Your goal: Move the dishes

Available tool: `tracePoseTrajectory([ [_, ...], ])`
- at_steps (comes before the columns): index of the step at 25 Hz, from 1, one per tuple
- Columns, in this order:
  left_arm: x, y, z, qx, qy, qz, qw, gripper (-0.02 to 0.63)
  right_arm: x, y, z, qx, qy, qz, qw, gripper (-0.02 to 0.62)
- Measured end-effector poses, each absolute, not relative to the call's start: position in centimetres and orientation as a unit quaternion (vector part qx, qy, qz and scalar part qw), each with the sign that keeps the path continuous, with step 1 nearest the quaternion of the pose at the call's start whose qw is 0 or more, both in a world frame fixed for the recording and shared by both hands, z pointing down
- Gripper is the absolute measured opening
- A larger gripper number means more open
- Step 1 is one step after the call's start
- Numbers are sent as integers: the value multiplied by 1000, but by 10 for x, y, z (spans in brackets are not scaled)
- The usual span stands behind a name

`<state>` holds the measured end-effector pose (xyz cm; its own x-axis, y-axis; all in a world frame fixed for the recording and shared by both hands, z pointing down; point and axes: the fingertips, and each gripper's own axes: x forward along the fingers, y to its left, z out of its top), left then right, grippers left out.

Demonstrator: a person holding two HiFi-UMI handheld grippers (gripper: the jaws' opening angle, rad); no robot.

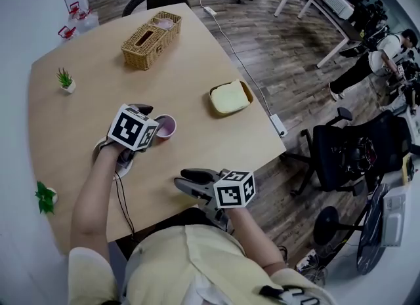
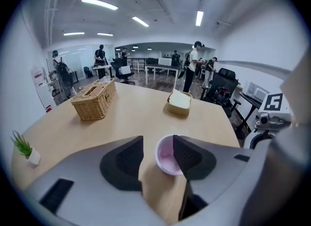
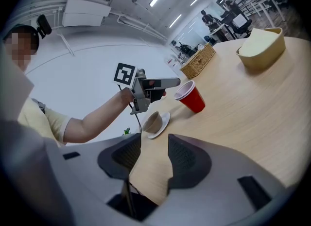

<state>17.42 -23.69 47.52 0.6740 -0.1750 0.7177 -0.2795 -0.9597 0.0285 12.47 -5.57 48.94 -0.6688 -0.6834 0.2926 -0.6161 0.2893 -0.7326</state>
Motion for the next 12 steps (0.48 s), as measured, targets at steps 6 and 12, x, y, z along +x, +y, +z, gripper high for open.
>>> tracePoseTrajectory([
  [6,157,-237,428,945,-195,264,9,161,119,-60,488,-396,807,-437,35,183],
  [12,122,-227,383,953,-238,183,-28,138,109,-66,483,-380,818,-431,27,183],
])
